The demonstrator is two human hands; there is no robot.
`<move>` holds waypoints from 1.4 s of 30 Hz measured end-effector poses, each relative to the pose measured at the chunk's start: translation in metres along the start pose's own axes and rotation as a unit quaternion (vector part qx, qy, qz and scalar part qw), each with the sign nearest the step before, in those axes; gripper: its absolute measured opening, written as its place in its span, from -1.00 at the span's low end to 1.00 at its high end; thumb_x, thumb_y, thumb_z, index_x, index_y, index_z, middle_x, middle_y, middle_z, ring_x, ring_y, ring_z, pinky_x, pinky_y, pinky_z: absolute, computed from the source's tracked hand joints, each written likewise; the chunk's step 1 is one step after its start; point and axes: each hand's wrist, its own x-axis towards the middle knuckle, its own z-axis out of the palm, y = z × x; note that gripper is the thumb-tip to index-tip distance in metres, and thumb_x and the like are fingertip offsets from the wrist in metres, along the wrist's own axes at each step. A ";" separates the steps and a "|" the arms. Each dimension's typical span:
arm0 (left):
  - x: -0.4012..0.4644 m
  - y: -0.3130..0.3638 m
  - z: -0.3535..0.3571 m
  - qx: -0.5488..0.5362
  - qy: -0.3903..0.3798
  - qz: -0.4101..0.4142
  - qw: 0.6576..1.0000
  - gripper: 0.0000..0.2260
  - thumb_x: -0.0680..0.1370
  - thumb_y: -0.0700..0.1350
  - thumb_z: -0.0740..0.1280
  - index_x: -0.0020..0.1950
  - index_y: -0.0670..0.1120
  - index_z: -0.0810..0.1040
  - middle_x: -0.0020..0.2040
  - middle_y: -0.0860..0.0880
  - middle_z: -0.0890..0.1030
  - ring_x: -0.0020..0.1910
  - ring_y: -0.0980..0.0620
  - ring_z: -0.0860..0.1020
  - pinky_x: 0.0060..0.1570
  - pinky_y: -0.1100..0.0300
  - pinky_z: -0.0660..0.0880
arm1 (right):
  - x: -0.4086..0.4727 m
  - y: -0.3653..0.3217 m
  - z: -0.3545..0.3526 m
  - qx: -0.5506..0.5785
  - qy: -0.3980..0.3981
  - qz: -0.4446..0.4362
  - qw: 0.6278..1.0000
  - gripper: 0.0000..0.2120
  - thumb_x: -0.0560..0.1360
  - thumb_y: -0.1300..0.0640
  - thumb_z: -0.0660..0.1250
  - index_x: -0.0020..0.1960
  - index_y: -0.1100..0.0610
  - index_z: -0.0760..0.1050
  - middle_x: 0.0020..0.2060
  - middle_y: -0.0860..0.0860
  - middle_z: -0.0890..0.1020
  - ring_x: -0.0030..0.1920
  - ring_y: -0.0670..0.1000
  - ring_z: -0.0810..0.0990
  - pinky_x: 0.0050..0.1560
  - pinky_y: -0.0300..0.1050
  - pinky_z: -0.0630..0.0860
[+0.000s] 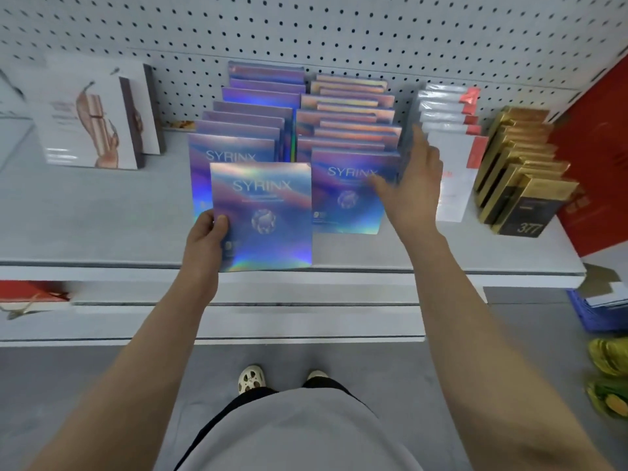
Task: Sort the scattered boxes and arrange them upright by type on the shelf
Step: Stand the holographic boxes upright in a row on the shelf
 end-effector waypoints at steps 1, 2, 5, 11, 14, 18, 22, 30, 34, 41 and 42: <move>0.001 -0.001 -0.002 -0.003 -0.003 -0.005 1.000 -0.87 0.65 -0.14 0.19 -0.06 -0.02 0.49 -0.03 -0.06 0.55 -0.01 -0.09 0.46 0.03 0.01 0.42 | -0.002 -0.011 0.001 0.008 0.034 -0.044 0.998 -0.28 0.43 0.03 0.48 0.50 0.12 0.27 0.27 0.13 0.47 0.25 0.15 0.45 0.25 -0.01 0.40; 0.002 -0.002 -0.004 -0.007 -0.009 -0.009 1.000 -0.89 0.64 -0.13 0.21 -0.06 -0.02 0.48 -0.06 -0.04 0.54 -0.02 -0.09 0.43 -0.03 0.04 0.40 | -0.003 -0.025 0.005 0.027 0.032 -0.088 0.995 -0.41 0.46 0.03 0.45 0.43 0.12 0.37 0.23 0.11 0.51 0.21 0.13 0.49 0.24 -0.02 0.42; 0.005 -0.001 -0.012 -0.012 -0.035 -0.001 0.999 -0.95 0.54 -0.06 0.28 -0.05 0.00 0.51 -0.09 -0.04 0.52 -0.06 -0.05 0.41 -0.08 0.06 0.37 | -0.006 -0.062 0.026 0.070 -0.170 -0.144 0.972 -0.47 0.46 -0.08 0.44 0.35 0.08 0.44 0.17 0.05 0.53 0.13 0.06 0.54 0.15 0.01 0.49; 0.018 0.001 -0.026 0.083 -0.002 0.066 0.994 -0.84 0.64 -0.17 0.22 0.15 -0.02 0.54 -0.07 0.05 0.59 -0.14 0.13 0.51 -0.04 0.20 0.44 | -0.008 -0.092 0.053 0.059 -0.287 -0.125 0.948 -0.54 0.37 0.07 0.56 0.20 0.12 0.50 0.06 0.01 0.63 0.00 0.03 0.54 -0.02 -0.11 0.40; 0.025 0.007 -0.033 0.148 0.027 0.091 0.984 -0.74 0.63 -0.20 0.20 0.30 -0.02 0.48 0.05 0.06 0.59 -0.05 0.15 0.55 -0.07 0.38 0.47 | -0.013 -0.107 0.066 0.024 -0.255 -0.171 0.951 -0.57 0.40 0.07 0.54 0.19 0.14 0.48 0.10 0.03 0.58 0.07 0.08 0.53 -0.03 -0.12 0.35; 0.033 0.013 -0.035 0.198 0.026 0.126 0.972 -0.63 0.61 -0.26 0.23 0.29 0.15 0.39 -0.03 0.26 0.50 -0.10 0.34 0.53 -0.12 0.49 0.43 | -0.008 -0.117 0.082 -0.102 -0.181 -0.210 0.955 -0.56 0.42 -0.05 0.49 0.19 0.14 0.49 0.06 0.08 0.60 0.11 0.16 0.48 0.12 0.01 0.39; 0.044 0.011 -0.039 0.238 -0.006 0.112 0.965 -0.57 0.55 -0.22 0.24 0.41 0.01 0.42 0.15 0.00 0.57 0.00 0.16 0.58 -0.07 0.50 0.44 | 0.002 -0.119 0.093 -0.196 -0.125 -0.249 0.940 -0.50 0.32 -0.07 0.54 0.14 0.18 0.57 0.04 0.14 0.59 0.18 0.24 0.46 0.15 0.09 0.39; 0.063 -0.006 -0.044 0.265 -0.019 0.069 0.962 -0.40 0.36 0.07 0.23 0.42 0.13 0.42 0.19 -0.07 0.58 0.11 0.05 0.59 0.19 -0.07 0.52 | 0.010 -0.119 0.100 -0.256 -0.170 -0.270 0.912 -0.51 0.42 0.02 0.48 0.29 0.15 0.48 0.17 0.14 0.53 0.28 0.25 0.41 0.22 0.08 0.31; 0.053 0.002 -0.040 0.256 -0.004 0.064 0.964 -0.44 0.39 0.01 0.25 0.42 0.10 0.44 0.21 -0.06 0.58 0.12 0.03 0.59 0.19 -0.02 0.52 | 0.007 -0.117 0.096 -0.245 -0.162 -0.283 0.913 -0.54 0.44 0.04 0.46 0.29 0.15 0.49 0.15 0.14 0.54 0.22 0.24 0.45 0.19 0.08 0.33; 0.017 0.014 -0.044 0.221 0.074 0.110 0.966 -0.69 0.60 -0.22 0.26 0.35 -0.07 0.50 0.19 -0.05 0.60 0.07 0.07 0.55 0.10 0.35 0.41 | -0.018 -0.115 0.091 -0.122 -0.104 -0.317 0.935 -0.70 0.48 0.09 0.38 0.16 0.18 0.56 0.03 0.15 0.59 0.05 0.25 0.53 0.05 0.13 0.46; 0.009 0.013 -0.048 0.216 0.080 0.110 0.967 -0.71 0.61 -0.21 0.25 0.31 -0.05 0.52 0.13 -0.04 0.63 0.04 0.07 0.57 0.10 0.32 0.43 | -0.026 -0.115 0.093 -0.102 -0.108 -0.316 0.937 -0.71 0.49 0.08 0.35 0.16 0.17 0.56 0.03 0.15 0.59 0.04 0.25 0.53 0.04 0.13 0.47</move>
